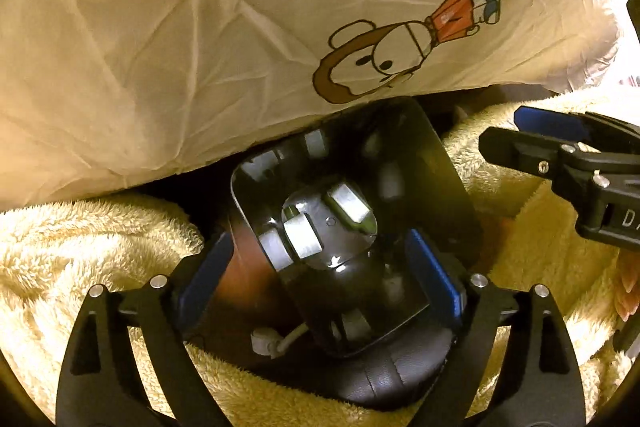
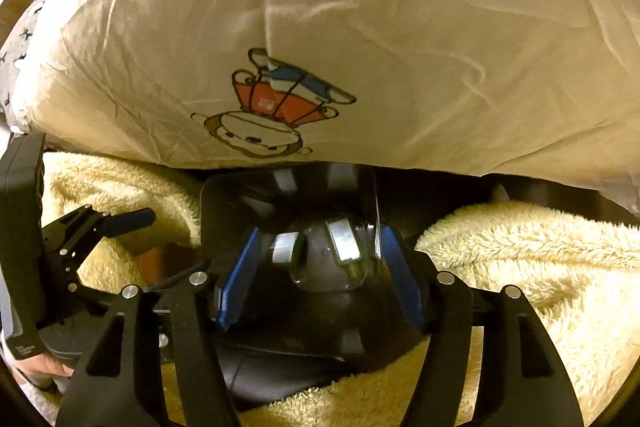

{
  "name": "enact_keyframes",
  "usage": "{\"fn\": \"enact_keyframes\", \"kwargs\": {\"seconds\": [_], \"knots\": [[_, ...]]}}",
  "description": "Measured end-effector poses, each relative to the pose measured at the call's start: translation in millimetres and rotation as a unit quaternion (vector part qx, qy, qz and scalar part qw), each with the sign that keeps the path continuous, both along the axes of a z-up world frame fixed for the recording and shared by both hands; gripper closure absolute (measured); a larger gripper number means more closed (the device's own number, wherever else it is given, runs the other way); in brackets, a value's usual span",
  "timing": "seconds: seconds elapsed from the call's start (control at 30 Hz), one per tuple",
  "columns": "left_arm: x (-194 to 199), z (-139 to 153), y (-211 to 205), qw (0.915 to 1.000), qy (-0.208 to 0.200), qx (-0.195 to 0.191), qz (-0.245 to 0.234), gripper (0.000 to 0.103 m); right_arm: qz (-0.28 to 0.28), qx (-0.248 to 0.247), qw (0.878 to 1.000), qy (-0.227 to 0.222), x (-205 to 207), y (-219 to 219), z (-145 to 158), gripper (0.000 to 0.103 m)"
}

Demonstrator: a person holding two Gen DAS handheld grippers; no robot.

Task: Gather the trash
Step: 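Carry both green bottles down into the black bin and open both tools, then grasp the black box with the right tool while the left tool grasps the blue-grey cloth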

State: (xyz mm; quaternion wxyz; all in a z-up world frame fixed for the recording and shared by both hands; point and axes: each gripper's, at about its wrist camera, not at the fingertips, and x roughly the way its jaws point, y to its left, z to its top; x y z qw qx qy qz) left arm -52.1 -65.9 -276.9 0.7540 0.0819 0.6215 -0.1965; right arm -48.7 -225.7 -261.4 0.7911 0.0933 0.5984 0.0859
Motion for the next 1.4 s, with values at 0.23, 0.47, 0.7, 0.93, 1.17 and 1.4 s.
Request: {"fn": "enact_keyframes", "kwargs": {"seconds": [0.23,0.47,0.7,0.93,1.17,1.4], "knots": [[4.4,15.7,2.2,0.9989,-0.043,0.016,0.012,0.019,-0.012,-0.01,0.999,-0.039,1.7,-14.4,30.3,0.038],[16.8,71.8,16.5,0.9908,-0.132,0.021,0.021,0.019,-0.024,-0.042,0.989,-0.139,6.0,-30.1,101.2,0.034],[46.6,129.7,25.1,0.9766,-0.212,0.007,0.033,0.019,-0.052,-0.072,0.974,-0.209,36.3,-55.6,149.5,0.032],[85.7,169.8,23.9,0.9646,-0.259,-0.01,0.049,0.019,-0.085,-0.093,0.96,-0.249,77.0,-75.8,171.2,0.032],[131.8,182.4,11.1,0.9563,-0.283,-0.015,0.072,0.019,-0.116,-0.112,0.954,-0.254,129.2,-95.1,178.5,0.026],[185.3,186.1,-2.0,0.9523,-0.287,-0.021,0.102,0.02,-0.116,-0.125,0.952,-0.253,177.5,-103.0,183.4,0.024]]}}
